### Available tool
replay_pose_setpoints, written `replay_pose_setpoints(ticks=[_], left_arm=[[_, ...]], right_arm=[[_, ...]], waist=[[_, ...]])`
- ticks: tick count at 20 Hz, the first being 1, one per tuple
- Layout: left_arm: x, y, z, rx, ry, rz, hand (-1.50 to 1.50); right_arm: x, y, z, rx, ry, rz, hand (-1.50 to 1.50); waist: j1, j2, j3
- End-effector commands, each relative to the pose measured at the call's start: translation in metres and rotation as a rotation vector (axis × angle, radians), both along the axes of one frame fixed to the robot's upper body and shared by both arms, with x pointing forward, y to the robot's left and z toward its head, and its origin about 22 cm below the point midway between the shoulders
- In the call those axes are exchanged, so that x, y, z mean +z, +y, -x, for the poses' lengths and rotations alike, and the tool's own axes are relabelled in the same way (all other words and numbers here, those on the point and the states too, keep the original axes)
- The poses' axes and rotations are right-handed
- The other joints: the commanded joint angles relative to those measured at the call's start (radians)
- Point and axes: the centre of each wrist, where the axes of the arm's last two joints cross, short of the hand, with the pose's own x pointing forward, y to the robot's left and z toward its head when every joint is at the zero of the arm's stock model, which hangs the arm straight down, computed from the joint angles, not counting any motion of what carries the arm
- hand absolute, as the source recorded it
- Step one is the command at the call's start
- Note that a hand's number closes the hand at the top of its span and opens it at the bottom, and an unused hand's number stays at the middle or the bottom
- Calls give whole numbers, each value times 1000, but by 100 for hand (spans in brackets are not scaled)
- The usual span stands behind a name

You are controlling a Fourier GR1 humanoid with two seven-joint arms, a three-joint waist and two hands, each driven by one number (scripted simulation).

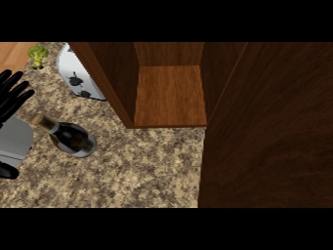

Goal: Pick up the wine, place it into the cabinet and close the cabinet

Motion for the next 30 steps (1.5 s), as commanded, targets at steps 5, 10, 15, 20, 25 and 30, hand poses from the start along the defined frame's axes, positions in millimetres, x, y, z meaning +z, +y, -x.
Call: replay_pose_setpoints(ticks=[5, 10, 15, 20, 25, 30], left_arm=[[-30, 10, -20, -25, 29, -13, -150], [-61, 11, -27, 37, 45, -42, -150], [-79, 24, -33, 17, 78, -57, -150], [-102, 26, -43, 38, 87, -58, -150], [-127, 28, -42, 29, 117, -78, -150], [-144, 31, -40, -7, 134, -52, -150]], right_arm=[[30, -10, 41, 19, -85, -45, -150], [37, -11, 50, 41, -83, -50, -150], [33, -14, 40, 32, -65, -43, -150], [31, -12, 44, 39, -72, -32, -150], [35, -9, 43, 53, -97, -18, -150], [31, -10, 43, 52, -79, -34, -150]], waist=[[3, 0, 0], [-10, 1, -1], [0, 2, 0], [-10, 2, 0], [-19, 6, -2], [-16, 5, -1]])
